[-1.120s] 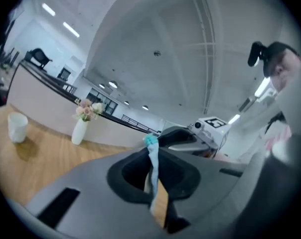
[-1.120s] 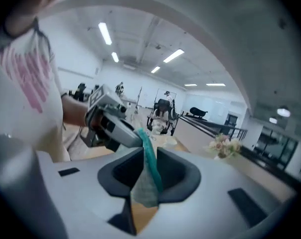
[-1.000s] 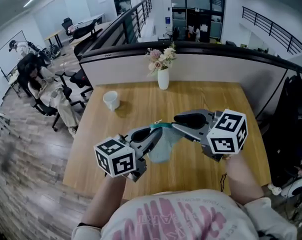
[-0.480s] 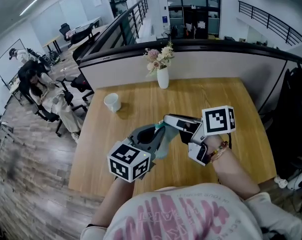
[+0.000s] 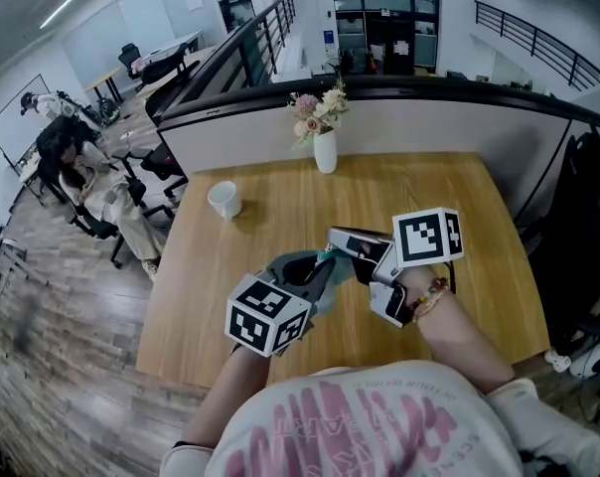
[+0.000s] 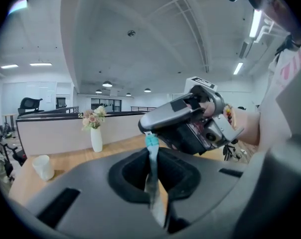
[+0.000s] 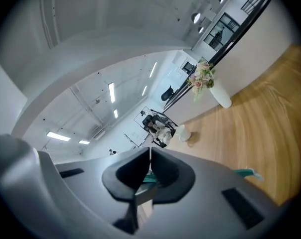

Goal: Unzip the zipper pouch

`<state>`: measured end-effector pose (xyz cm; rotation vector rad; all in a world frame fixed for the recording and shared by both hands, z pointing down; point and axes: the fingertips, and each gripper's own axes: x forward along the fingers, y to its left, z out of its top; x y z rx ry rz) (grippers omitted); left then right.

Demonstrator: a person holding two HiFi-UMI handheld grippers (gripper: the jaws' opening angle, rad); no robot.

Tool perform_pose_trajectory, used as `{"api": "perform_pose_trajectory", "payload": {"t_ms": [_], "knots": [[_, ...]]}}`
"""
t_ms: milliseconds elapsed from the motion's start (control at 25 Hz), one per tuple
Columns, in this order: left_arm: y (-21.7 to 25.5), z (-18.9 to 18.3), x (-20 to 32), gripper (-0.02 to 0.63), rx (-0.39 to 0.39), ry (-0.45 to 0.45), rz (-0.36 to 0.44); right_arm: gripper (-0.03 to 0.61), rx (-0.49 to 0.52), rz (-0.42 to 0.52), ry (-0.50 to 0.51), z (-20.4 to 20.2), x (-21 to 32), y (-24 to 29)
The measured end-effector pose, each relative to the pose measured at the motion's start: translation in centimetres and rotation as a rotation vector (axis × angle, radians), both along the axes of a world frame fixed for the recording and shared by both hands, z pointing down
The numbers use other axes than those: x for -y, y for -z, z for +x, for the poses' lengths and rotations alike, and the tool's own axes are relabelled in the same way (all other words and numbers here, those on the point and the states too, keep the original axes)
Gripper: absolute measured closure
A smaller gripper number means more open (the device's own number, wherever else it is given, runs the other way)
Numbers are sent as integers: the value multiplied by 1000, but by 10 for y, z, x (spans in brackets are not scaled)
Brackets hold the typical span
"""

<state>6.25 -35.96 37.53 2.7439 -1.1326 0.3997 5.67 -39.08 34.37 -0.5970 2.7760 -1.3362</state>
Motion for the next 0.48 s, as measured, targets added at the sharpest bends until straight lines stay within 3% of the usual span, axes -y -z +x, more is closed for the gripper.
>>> {"api": "perform_pose_trajectory", "payload": {"t_ms": [480], "knots": [[3,5,-1,597,-8,14,-12,553,-109,75,-14,2,-5,1]]}}
